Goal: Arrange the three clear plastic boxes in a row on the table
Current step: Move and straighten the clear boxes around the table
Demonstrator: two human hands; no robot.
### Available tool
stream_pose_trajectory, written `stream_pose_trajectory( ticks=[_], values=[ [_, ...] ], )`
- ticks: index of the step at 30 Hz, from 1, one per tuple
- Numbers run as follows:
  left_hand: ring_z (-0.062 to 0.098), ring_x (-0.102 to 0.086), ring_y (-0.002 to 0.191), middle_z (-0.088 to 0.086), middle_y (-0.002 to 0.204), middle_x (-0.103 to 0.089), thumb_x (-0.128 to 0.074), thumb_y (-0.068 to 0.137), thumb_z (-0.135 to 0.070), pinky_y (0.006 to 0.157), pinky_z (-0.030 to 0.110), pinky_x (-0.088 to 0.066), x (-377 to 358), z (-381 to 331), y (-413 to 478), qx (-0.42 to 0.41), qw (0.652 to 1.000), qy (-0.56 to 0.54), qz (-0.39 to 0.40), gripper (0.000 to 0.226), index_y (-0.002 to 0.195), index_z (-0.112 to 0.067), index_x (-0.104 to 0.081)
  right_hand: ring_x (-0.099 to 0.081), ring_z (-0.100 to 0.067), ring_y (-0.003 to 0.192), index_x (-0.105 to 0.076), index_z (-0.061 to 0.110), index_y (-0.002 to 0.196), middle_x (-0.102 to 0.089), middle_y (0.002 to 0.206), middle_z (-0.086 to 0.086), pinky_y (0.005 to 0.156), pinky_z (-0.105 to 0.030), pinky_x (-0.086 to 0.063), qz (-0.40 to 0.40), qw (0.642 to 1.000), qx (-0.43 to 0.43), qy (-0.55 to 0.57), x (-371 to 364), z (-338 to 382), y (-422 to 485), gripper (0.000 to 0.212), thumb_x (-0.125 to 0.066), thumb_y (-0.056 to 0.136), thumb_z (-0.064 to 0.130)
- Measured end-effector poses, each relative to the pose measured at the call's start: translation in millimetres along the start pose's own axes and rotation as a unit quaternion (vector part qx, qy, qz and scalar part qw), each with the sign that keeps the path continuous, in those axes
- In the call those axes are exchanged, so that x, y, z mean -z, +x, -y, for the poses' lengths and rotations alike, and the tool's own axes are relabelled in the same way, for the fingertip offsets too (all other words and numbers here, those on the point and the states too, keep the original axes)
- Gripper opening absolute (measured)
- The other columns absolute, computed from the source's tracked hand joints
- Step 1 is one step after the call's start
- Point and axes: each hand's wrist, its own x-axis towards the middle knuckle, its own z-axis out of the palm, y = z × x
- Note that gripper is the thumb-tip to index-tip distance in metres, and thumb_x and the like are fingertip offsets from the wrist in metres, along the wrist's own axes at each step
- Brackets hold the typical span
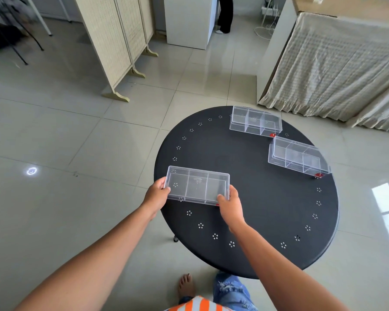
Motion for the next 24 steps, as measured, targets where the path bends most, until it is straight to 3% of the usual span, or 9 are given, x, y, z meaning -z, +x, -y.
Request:
stream_pose_trajectory(
  ticks=[13, 15, 18, 20, 24],
  values=[
    [0.016, -0.061, 0.108, -0.008, 0.123, -0.064, -0.049, 0.091, -0.016, 0.090, 0.028, -0.042, -6, -1, 4, -0.021, 0.998, 0.051, -0.034, 0.048, 0.138, -0.023, -0.049, -0.063, -0.016, 0.098, -0.043, 0.025, 0.139, -0.061, 0.107, 0.013, 0.087, -0.036, -0.050, -0.008, 1.000, -0.003, -0.010, 5, -1, 5, 0.047, -0.047, 0.093, 0.016],
    [0.017, -0.057, 0.106, -0.007, 0.122, -0.061, -0.049, 0.092, -0.016, 0.092, 0.029, -0.041, -7, -3, 6, -0.009, 0.997, 0.061, -0.053, 0.049, 0.141, -0.021, -0.047, -0.063, -0.017, 0.098, -0.042, 0.025, 0.141, -0.062, 0.112, 0.010, 0.085, -0.035, -0.050, -0.008, 1.000, -0.004, -0.009, 5, -1, 6, 0.048, -0.047, 0.094, 0.017],
    [0.022, -0.058, 0.119, 0.003, 0.139, -0.058, -0.050, 0.091, -0.021, 0.101, 0.036, -0.044, -5, -7, 10, -0.009, 0.993, 0.086, -0.085, 0.052, 0.142, -0.025, -0.046, -0.060, -0.018, 0.106, -0.033, 0.023, 0.151, -0.058, 0.131, 0.003, 0.088, -0.033, -0.045, -0.006, 1.000, -0.009, -0.010, 7, -3, 11, 0.057, -0.048, 0.095, 0.021],
    [0.024, -0.056, 0.123, 0.004, 0.142, -0.055, -0.050, 0.090, -0.022, 0.099, 0.036, -0.046, -6, -14, 13, -0.024, 0.987, 0.106, -0.115, 0.051, 0.141, -0.026, -0.048, -0.059, -0.017, 0.105, -0.029, 0.022, 0.154, -0.055, 0.135, -0.001, 0.089, -0.033, -0.045, -0.015, 1.000, -0.019, -0.009, 11, -3, 16, 0.061, -0.048, 0.095, 0.024],
    [0.020, -0.058, 0.118, 0.001, 0.137, -0.055, -0.047, 0.090, -0.020, 0.093, 0.036, -0.047, -18, -41, 16, -0.086, 0.975, 0.134, -0.156, 0.044, 0.132, -0.031, -0.056, -0.051, -0.012, 0.075, -0.044, 0.021, 0.145, -0.053, 0.095, 0.000, 0.072, -0.029, -0.043, -0.062, 0.998, -0.010, 0.008, 28, -1, 28, 0.052, -0.044, 0.093, 0.019]
  ],
)
